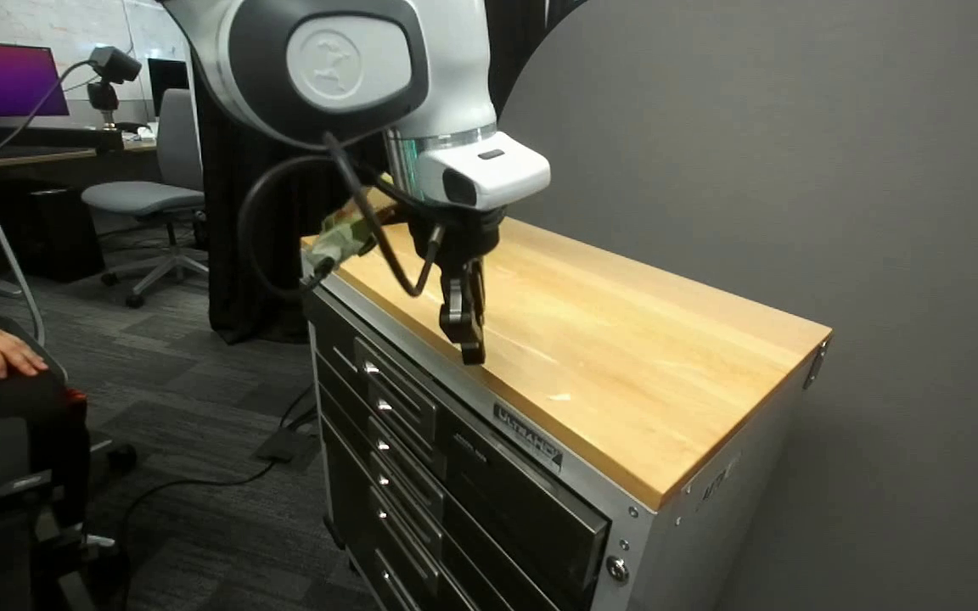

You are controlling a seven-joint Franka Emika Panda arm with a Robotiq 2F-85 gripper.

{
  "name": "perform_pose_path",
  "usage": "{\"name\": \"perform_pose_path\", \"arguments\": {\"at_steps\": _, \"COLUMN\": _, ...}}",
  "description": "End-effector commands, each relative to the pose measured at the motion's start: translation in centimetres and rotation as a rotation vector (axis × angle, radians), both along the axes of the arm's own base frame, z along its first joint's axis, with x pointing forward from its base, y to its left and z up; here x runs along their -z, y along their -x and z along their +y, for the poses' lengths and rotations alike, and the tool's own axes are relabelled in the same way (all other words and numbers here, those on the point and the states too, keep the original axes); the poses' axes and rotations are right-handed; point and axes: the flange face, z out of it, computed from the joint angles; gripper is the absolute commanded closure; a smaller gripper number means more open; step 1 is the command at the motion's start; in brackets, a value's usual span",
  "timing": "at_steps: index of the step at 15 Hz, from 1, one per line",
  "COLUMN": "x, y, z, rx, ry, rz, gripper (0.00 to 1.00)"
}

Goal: Put the screwdriver inside the open drawer, close the open drawer

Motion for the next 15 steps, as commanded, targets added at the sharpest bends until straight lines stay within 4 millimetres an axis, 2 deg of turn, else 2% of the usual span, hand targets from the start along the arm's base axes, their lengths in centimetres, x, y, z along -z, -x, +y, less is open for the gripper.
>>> {"name": "perform_pose_path", "arguments": {"at_steps": 1, "x": -2.9, "y": -0.1, "z": 3.0, "rx": -0.181, "ry": -0.057, "rz": 0.09, "gripper": 1.0}}
{"name": "perform_pose_path", "arguments": {"at_steps": 6, "x": -4.2, "y": 0.2, "z": 5.9, "rx": -0.415, "ry": -0.064, "rz": 0.287, "gripper": 1.0}}
{"name": "perform_pose_path", "arguments": {"at_steps": 11, "x": -2.4, "y": 2.7, "z": 6.2, "rx": -0.609, "ry": -0.09, "rz": 0.503, "gripper": 1.0}}
{"name": "perform_pose_path", "arguments": {"at_steps": 15, "x": -3.6, "y": 2.4, "z": 6.8, "rx": -0.666, "ry": -0.057, "rz": 0.472, "gripper": 1.0}}
